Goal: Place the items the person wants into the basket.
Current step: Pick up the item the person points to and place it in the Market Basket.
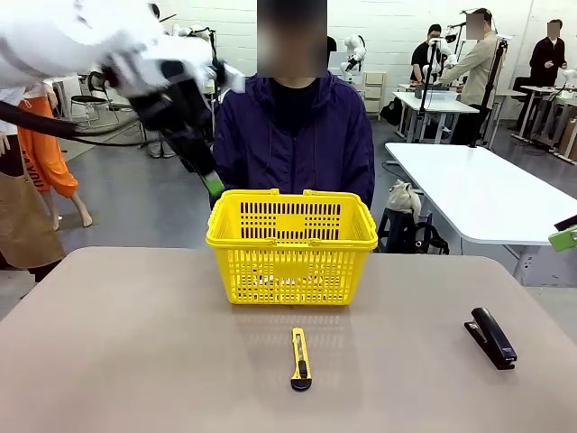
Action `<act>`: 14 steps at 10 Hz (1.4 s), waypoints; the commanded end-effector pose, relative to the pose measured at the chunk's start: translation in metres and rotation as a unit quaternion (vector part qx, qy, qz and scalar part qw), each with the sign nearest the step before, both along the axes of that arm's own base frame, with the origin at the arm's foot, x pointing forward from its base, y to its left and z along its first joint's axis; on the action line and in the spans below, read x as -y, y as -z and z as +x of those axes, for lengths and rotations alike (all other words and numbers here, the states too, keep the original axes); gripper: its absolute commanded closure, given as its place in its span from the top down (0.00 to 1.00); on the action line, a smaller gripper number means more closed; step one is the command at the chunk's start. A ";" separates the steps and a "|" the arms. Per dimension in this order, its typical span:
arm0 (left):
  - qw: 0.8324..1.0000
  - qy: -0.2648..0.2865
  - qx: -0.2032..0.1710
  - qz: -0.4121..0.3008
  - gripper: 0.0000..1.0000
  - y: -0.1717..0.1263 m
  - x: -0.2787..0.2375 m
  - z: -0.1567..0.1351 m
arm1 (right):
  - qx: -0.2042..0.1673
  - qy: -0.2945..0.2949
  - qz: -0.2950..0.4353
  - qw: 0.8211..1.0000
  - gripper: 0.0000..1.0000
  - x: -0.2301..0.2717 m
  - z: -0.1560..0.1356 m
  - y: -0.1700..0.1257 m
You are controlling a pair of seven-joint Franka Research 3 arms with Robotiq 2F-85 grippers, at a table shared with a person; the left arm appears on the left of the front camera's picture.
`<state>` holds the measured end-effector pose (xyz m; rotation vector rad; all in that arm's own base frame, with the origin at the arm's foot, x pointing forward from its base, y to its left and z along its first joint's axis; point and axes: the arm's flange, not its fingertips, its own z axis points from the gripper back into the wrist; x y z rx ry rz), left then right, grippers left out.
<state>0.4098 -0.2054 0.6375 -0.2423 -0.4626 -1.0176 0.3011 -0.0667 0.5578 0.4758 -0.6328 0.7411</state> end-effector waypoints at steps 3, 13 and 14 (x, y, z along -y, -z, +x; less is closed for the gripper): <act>0.986 0.072 0.044 -0.142 1.00 0.000 -0.147 -0.040 | -0.003 -0.002 0.002 1.000 1.00 0.001 0.001 0.001; 0.967 0.019 0.008 -0.255 1.00 0.048 -0.321 -0.096 | -0.003 -0.002 0.002 1.000 1.00 0.001 0.001 0.001; 0.966 0.015 0.006 -0.257 1.00 0.045 -0.321 -0.090 | -0.003 -0.002 0.002 1.000 1.00 0.001 0.001 0.001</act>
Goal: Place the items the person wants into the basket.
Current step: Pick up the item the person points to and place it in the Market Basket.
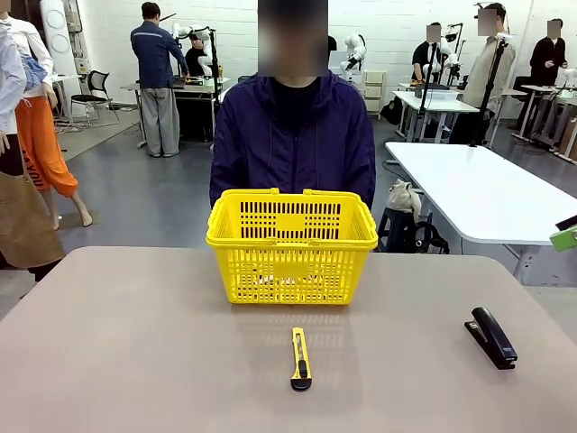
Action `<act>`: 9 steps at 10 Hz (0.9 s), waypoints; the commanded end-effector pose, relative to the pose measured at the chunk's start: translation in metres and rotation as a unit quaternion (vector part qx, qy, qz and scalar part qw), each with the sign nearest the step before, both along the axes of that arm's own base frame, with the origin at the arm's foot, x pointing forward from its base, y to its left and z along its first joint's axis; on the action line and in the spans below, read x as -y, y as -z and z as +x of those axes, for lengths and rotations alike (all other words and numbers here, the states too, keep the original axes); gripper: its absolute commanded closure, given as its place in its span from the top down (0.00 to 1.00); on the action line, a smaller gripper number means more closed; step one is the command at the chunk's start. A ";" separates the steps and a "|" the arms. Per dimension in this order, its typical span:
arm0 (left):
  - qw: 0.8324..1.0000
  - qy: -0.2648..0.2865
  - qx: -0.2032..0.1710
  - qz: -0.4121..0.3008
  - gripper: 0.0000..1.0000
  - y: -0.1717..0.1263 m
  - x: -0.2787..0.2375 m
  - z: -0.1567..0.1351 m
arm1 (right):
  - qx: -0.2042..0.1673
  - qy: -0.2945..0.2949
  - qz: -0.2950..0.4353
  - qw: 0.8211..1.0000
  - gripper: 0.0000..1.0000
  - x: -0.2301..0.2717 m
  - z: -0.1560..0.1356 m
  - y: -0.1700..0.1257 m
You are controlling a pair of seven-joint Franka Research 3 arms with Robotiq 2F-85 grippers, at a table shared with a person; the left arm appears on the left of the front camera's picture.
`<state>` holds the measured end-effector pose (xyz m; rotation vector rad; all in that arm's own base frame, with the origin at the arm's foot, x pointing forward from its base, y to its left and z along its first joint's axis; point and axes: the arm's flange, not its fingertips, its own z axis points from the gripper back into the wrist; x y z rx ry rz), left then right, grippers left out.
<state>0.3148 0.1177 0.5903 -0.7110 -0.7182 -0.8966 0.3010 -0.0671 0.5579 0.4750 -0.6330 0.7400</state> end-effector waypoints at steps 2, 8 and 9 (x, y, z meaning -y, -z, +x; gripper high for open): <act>1.000 0.003 0.001 -0.003 1.00 0.001 0.000 0.001 | -0.003 -0.002 0.002 1.000 1.00 0.000 0.001 0.001; 1.000 0.003 0.001 -0.003 1.00 0.001 0.000 0.001 | -0.003 -0.002 0.002 1.000 1.00 0.000 0.001 0.001; 1.000 0.003 0.001 -0.003 1.00 0.001 0.000 0.001 | -0.003 -0.002 0.002 1.000 1.00 0.000 0.001 0.001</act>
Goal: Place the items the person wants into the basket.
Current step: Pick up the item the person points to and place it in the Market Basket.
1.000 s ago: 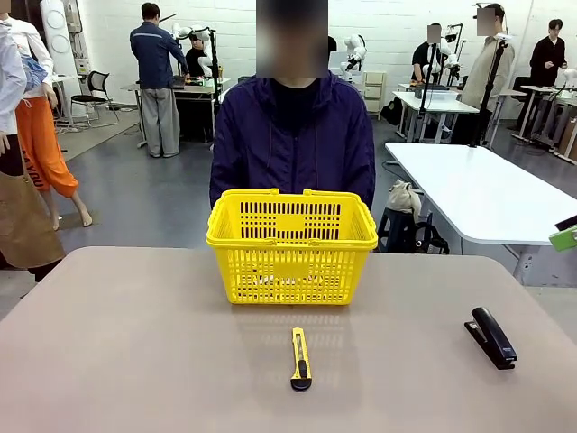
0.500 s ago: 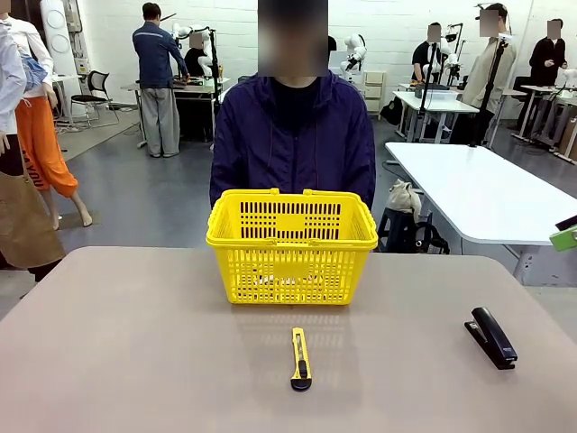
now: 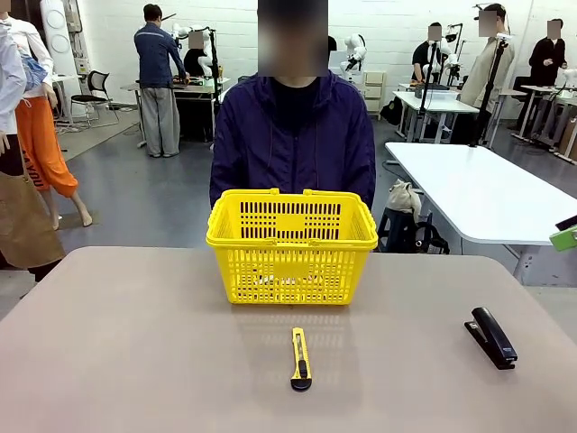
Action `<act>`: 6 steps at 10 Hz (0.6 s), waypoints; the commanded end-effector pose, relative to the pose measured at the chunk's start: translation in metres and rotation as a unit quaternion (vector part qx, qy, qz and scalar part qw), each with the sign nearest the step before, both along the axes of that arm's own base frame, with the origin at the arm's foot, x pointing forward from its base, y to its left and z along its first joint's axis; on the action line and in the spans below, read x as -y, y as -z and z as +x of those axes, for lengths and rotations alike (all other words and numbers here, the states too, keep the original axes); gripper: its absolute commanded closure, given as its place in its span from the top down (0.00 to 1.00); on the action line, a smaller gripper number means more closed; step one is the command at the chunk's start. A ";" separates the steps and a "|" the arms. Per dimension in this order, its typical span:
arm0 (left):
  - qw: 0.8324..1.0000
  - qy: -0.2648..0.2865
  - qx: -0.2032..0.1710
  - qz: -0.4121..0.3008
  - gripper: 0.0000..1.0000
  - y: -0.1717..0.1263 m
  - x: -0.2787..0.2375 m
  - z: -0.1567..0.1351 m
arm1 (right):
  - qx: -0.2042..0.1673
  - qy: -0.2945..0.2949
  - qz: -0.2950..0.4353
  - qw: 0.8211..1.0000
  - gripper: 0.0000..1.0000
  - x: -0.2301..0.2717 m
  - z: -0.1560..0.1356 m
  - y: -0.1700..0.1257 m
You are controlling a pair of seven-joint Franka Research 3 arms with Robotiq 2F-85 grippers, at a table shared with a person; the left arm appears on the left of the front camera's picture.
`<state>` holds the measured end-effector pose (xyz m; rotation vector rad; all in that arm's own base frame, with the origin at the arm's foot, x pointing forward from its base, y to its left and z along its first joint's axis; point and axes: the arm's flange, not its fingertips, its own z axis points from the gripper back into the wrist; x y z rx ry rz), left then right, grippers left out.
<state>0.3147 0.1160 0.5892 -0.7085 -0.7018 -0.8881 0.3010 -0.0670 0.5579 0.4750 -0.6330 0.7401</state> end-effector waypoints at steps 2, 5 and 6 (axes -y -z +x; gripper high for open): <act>1.000 0.006 0.009 -0.007 1.00 0.000 -0.001 0.001 | -0.003 -0.002 0.002 1.000 1.00 0.000 0.001 0.001; 1.000 0.006 0.009 -0.007 1.00 0.000 -0.001 0.001 | -0.003 -0.002 0.002 1.000 1.00 0.000 0.001 0.001; 1.000 0.006 0.009 -0.007 1.00 0.000 -0.001 0.001 | -0.003 -0.002 0.002 1.000 1.00 0.000 0.001 0.001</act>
